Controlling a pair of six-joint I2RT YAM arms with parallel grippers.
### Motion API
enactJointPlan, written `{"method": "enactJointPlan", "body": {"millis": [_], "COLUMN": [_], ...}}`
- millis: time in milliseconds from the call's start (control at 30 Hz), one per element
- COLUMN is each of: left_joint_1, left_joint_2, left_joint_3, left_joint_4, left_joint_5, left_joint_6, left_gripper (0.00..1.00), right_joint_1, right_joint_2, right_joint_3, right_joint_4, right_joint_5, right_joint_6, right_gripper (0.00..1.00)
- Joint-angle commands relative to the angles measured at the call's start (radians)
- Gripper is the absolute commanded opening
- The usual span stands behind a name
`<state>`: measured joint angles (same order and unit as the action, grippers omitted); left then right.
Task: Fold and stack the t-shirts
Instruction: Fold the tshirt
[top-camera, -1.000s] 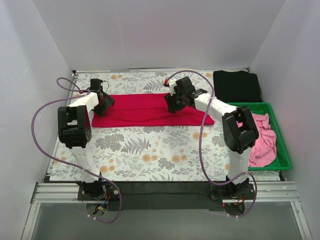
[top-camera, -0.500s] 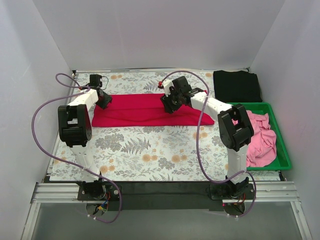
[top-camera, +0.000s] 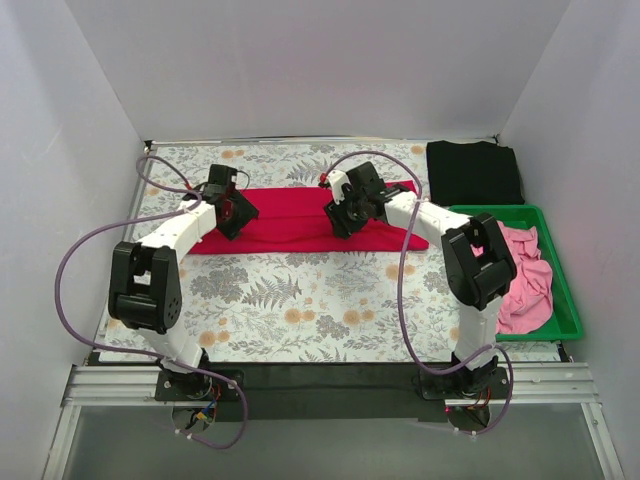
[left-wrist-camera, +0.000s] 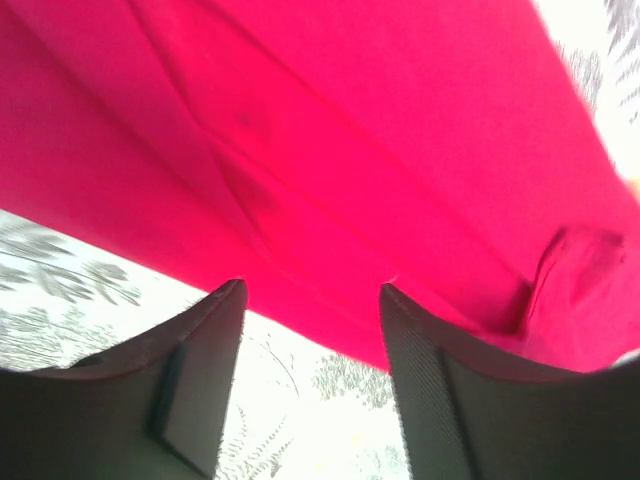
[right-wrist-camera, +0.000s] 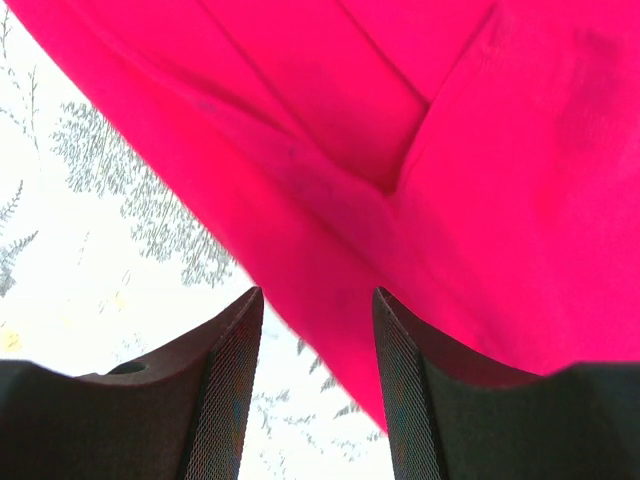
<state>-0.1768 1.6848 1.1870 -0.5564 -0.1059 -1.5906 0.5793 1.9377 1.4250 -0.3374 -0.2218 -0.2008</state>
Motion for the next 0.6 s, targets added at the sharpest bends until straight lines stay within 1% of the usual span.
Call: {"method": "enactJointPlan", "body": {"millis": [0,67,233,400,567], "left_joint_1": [-0.026,-0.033,-0.036,-0.043,-0.043], "left_joint_2": [0.016,0.041,0.065,0.088,0.125], "left_joint_3": [-0.014,-0.003,0.008,0.013,0.033], "left_joint_4": [0.012,0.012,0.001,-0.014,-0.019], "left_joint_5": [0.002,-0.008,-0.023,-0.041,-0.049], "left_joint_6": [-0.074,-0.085,-0.089,-0.092,-0.089], "left_gripper": [0.49,0.43,0.42,0.40,0.33], "right_joint_1": [0.002,0.001,0.002,0.002,0.002], "right_joint_2": [-0.091,-0.121,-0.169,-0.180,-0.184], "right_joint_3": [-0.040,-0.073,-0.126,-0.146,-0.153], "right_joint_4": [0.009,0.009,0.009,0.009,0.009], "right_joint_5": [0.006,0.009,0.044,0.059,0.067], "right_joint_6": [0.035,0.040,0.040,0.044,0.044], "right_gripper": [0.46,0.46,0.46,0.46,0.46]}}
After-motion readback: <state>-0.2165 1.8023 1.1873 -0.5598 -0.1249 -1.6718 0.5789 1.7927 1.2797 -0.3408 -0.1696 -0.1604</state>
